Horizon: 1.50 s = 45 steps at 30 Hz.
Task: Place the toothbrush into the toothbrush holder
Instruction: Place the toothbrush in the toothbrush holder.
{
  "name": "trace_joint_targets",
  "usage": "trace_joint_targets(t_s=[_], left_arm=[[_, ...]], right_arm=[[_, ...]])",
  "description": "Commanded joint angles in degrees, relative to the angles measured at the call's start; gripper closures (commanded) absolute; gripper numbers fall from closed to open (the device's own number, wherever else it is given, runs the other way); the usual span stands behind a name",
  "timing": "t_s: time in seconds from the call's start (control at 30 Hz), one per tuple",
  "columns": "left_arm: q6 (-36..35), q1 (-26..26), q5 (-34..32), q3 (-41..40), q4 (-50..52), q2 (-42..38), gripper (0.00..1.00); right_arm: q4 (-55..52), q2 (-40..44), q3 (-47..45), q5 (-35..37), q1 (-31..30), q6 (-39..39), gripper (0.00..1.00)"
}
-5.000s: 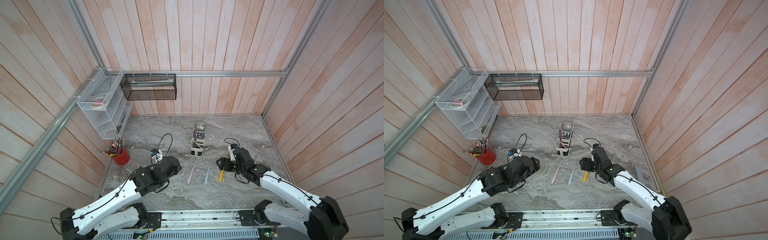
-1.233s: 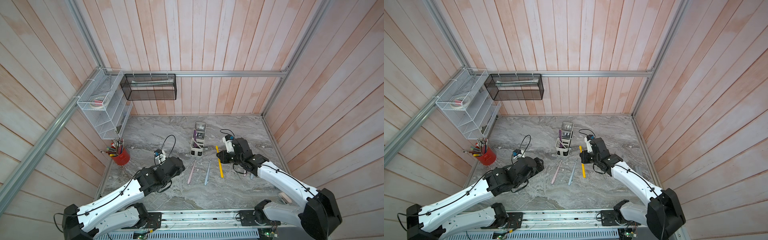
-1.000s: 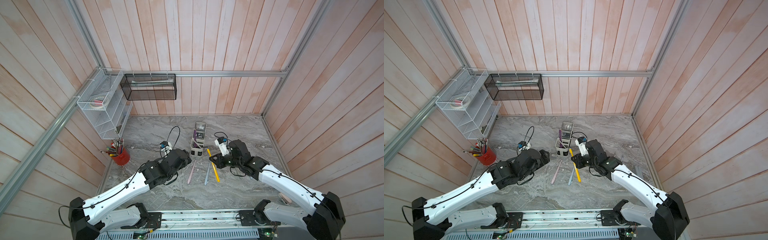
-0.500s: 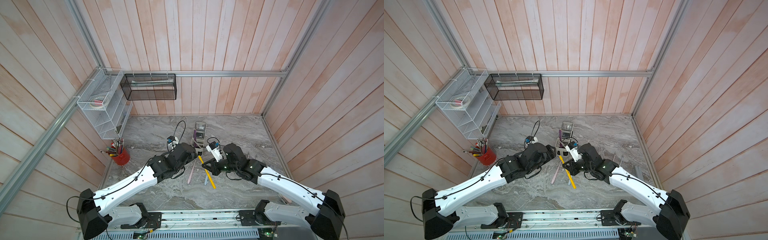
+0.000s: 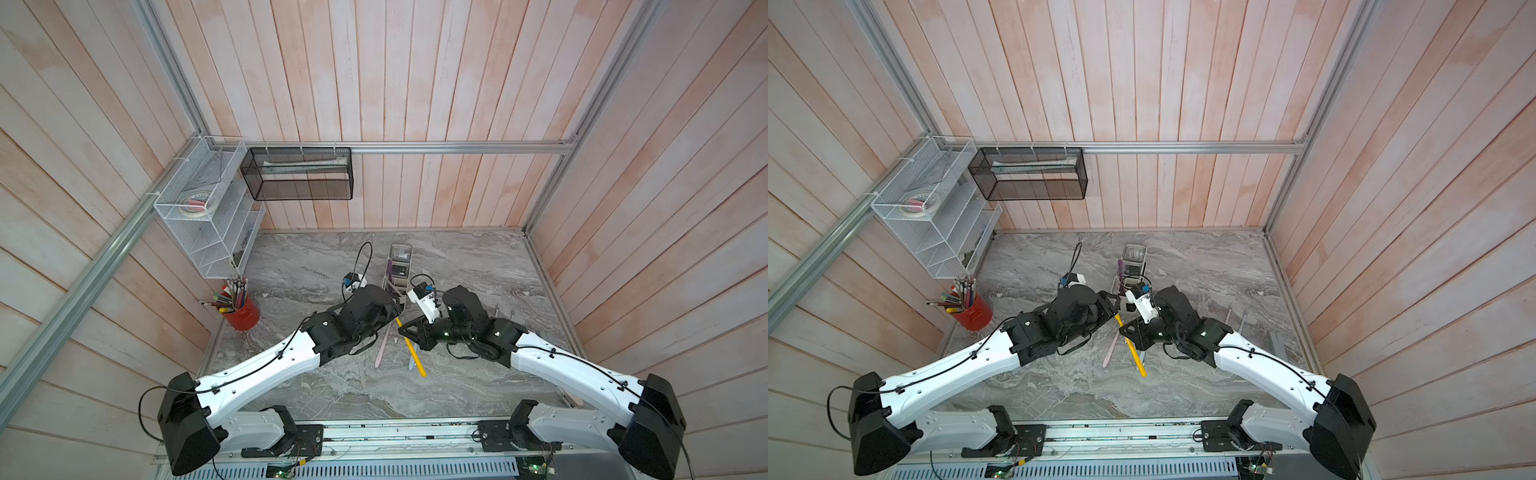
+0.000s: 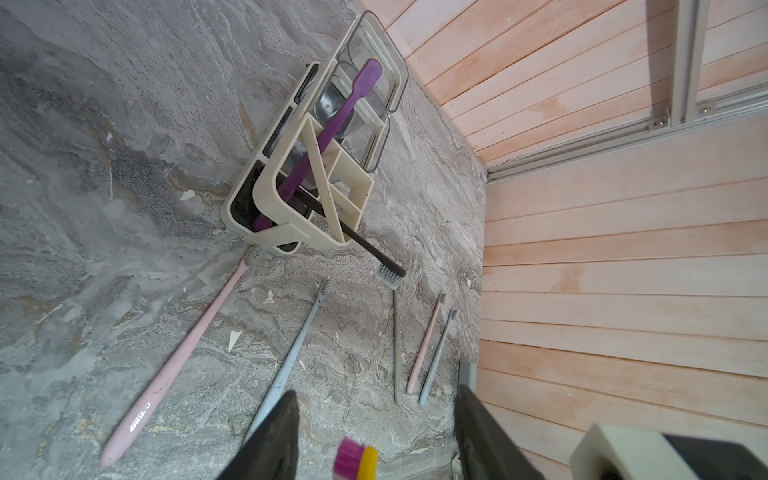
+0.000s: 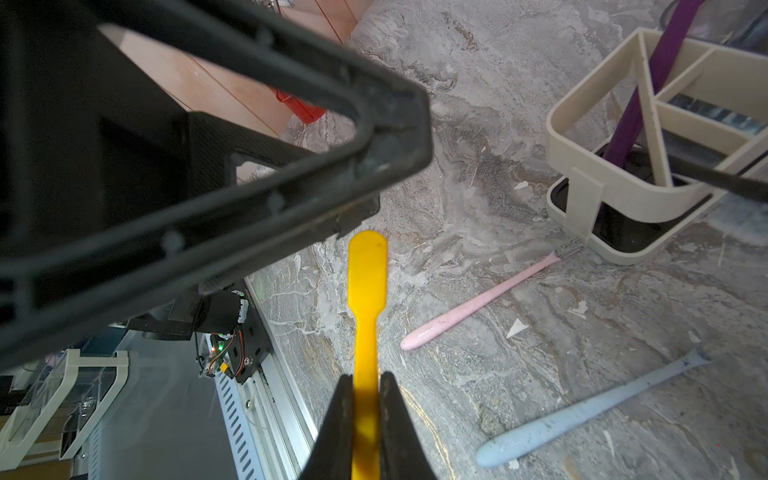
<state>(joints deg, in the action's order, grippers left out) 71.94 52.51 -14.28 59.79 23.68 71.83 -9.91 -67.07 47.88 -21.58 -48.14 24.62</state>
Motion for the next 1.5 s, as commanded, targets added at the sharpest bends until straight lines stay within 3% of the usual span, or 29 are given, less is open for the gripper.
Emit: trace_joint_targets(t_s=[0.0,0.7,1.47], left_arm=[[0.28,-0.25,1.95,-1.70,-2.73,0.06,0.46],[0.75,-0.26,4.83,-4.33,-5.88,0.75,0.71],[0.74,-0.29,5.08,-4.56,-6.43,0.78,0.86]], right_arm=[[1.73,-0.61,1.99,-0.94,-0.38,0.82,0.99],[3.91,-0.85,1.49,-0.59,-0.38,2.44,1.00],[4.80,-1.40,1.03,-1.00,-0.38,3.42,1.00]])
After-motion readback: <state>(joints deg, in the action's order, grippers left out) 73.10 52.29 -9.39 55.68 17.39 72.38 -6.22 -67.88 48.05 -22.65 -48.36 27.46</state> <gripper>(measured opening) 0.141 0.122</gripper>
